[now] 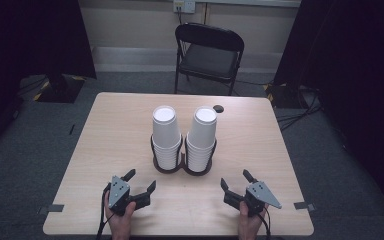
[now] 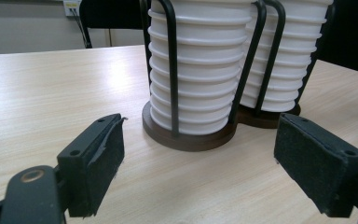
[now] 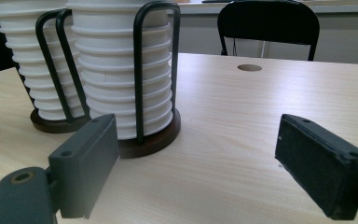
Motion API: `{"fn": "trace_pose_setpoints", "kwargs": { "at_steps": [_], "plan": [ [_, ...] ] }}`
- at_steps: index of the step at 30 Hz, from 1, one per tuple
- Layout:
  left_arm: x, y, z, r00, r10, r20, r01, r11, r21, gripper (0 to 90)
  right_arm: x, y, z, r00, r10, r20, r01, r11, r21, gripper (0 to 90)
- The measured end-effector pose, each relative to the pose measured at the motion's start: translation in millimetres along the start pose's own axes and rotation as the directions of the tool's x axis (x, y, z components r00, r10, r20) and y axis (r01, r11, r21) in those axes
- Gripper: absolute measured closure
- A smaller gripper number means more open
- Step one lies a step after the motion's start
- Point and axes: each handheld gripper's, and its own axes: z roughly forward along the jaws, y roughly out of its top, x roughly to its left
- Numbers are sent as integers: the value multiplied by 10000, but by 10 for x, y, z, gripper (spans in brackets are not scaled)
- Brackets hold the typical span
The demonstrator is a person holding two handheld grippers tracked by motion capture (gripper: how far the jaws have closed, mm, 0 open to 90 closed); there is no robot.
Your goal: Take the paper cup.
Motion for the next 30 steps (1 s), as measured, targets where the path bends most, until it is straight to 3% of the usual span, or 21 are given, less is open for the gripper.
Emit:
{"fn": "trace_pose_setpoints", "kwargs": {
  "at_steps": [6, 10, 17, 30],
  "plan": [
    [9, 17, 0, 9998, -152, 98, 152, 9999, -10, 160, 1, 5, 14, 9999, -64, -89, 66, 9999, 133, 129],
    [-14, 39, -5, 9999, -11, 136, 12, 10000, -38, 162, -2, 3, 9, 10000, -13, -68, 14, 10000, 85, 130],
    [-43, 96, -10, 9985, -167, 522, 172, 9998, -98, 173, -1, 2, 7, 10000, -32, -38, 32, 10000, 58, 131],
    [-154, 240, 21, 9956, 169, 919, -157, 9998, -137, 207, -3, 4, 9, 10000, 6, -97, -5, 9999, 104, 132]
  ]
}}
